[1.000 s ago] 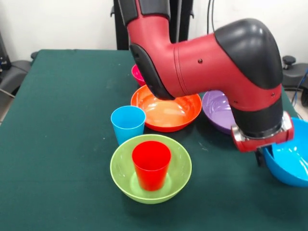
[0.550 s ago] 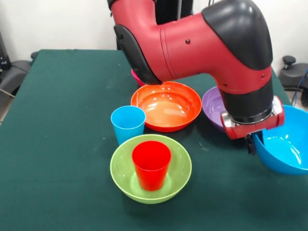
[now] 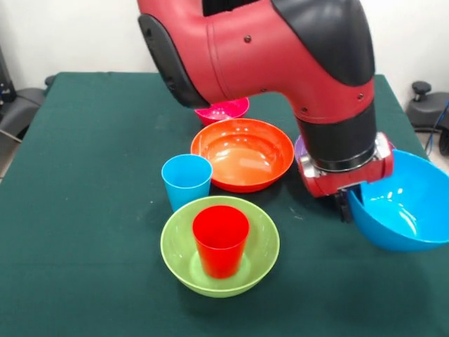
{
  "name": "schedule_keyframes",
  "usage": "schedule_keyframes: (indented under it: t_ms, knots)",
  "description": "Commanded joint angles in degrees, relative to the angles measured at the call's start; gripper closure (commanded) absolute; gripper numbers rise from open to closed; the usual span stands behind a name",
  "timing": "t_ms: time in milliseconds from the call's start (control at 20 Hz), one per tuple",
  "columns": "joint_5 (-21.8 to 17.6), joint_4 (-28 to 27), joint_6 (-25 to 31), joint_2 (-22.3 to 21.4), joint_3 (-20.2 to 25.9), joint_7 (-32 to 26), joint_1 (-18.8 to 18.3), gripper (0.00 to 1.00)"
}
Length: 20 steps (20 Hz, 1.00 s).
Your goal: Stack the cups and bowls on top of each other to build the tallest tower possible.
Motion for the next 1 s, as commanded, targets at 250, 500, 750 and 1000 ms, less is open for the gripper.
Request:
schedule_keyframes:
  t_ms: [250, 500, 750, 1000]
  knots:
    - [-6.65, 7.21, 3.02, -2.45, 5.33, -14.71, -6.52, 1.00]
    - [-7.71, 7.67, 3.65, -2.64, 7.52, -15.47, -9.28, 1.00]
    - [-9.76, 7.18, 3.16, -1.10, 8.98, -16.43, -11.18, 1.00]
    - [-10.79, 9.39, 4.17, -1.91, 11.65, -17.85, -14.24, 1.00]
